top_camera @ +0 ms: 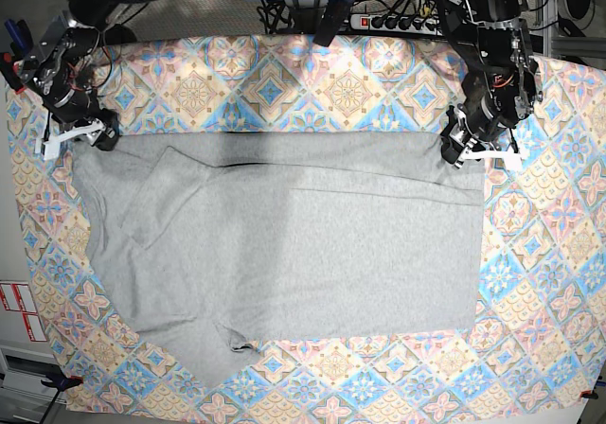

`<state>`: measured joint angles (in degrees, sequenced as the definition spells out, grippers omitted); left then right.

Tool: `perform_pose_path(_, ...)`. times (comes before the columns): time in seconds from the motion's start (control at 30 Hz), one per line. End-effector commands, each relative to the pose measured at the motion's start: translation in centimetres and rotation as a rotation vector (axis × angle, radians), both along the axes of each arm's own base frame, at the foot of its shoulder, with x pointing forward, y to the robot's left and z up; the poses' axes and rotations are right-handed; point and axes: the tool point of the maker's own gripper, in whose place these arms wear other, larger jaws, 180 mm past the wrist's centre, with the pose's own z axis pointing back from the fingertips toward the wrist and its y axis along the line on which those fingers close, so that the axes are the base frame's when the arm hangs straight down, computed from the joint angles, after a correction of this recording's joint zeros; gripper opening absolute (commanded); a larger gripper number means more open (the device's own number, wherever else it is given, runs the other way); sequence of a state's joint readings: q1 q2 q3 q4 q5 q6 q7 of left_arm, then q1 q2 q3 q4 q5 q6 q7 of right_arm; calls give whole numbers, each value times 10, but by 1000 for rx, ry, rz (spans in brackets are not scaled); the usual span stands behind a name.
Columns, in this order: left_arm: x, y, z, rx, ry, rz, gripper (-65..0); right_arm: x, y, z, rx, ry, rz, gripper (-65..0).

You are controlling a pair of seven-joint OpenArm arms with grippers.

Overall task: Fold the T-shirt properly
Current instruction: 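Release the shoulder corners and raise both grippers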

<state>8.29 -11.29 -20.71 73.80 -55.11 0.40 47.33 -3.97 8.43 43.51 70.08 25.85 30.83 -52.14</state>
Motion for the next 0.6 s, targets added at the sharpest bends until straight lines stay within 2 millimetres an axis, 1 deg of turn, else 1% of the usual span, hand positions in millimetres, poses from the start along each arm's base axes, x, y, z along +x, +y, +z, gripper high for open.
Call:
perform_pose_path(0.0,3,1,4,3,-7,-9,-650,8,-10,10,-26,-30,-1,-304)
perform_pose_path(0.13,3,1,4,3,-7,-9,-650,3,-3,-2,12,-3,-5,-304)
perform_pose_path(0.2,3,1,4,3,-7,-9,-650,11,0,-4,36,-11,-10,-304)
perform_pose_path(0.3,3,1,4,3,-7,-9,-650,18,4,-7,59,-15,-12,-305)
perform_pose_path(0.4,1,1,3,3,-2,-9,-650,21,5,-5,61,-17,-9,-310)
perform_pose_path(0.47,-4,1,1,3,5,-8,-650,23,4,-4,58,-22,-7,-356)
perform_pose_path(0.5,-5,1,0,3,8,-8,-650,23,4,-4,58,-22,-7,-390)
perform_pose_path(0.57,-7,2,-1,3,11,-6,-650,21,4,-4,56,-20,-7,-479)
